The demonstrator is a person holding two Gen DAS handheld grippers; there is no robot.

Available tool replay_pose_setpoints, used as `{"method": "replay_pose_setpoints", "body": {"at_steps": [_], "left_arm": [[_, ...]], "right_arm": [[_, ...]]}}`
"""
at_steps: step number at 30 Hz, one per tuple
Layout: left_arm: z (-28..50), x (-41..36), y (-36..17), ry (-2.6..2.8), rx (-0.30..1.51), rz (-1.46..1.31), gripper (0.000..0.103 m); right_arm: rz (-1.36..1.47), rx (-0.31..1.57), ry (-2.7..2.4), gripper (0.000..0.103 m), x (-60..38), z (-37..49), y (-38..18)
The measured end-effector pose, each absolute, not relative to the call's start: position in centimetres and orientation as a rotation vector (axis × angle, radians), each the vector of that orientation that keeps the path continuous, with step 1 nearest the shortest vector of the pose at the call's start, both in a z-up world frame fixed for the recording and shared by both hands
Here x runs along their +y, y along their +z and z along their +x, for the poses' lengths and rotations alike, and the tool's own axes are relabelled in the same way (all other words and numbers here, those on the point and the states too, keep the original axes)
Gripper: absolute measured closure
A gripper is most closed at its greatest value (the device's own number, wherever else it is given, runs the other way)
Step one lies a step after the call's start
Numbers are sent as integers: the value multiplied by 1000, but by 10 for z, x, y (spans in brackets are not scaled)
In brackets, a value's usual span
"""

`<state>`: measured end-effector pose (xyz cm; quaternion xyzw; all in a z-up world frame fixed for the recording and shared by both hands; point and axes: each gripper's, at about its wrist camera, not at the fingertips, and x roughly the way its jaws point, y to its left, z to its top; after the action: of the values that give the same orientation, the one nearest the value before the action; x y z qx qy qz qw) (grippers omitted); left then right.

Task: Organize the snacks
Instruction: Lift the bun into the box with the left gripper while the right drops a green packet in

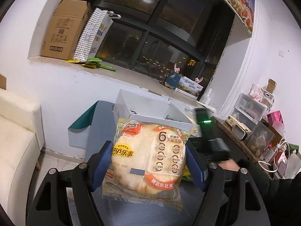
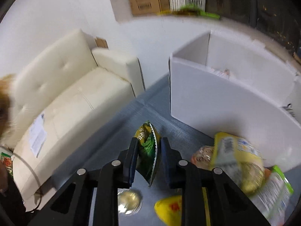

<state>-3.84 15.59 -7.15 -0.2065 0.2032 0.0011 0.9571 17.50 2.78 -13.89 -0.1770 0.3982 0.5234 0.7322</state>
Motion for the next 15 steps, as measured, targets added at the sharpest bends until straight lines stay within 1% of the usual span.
{"method": "replay_pose_setpoints", "body": {"at_steps": [5, 8, 12, 15], "left_arm": [[-16, 139, -59, -40, 409, -364, 25], [7, 129, -47, -64, 405, -318, 25], [59, 126, -29, -110, 417, -301, 25], [115, 125, -18, -96, 444, -252, 25]], "right_arm": [[-273, 745, 1123, 77, -37, 162, -92], [-203, 673, 1071, 77, -75, 168, -65], [-81, 598, 978, 77, -125, 188, -34], [-29, 601, 912, 77, -143, 215, -24]]}}
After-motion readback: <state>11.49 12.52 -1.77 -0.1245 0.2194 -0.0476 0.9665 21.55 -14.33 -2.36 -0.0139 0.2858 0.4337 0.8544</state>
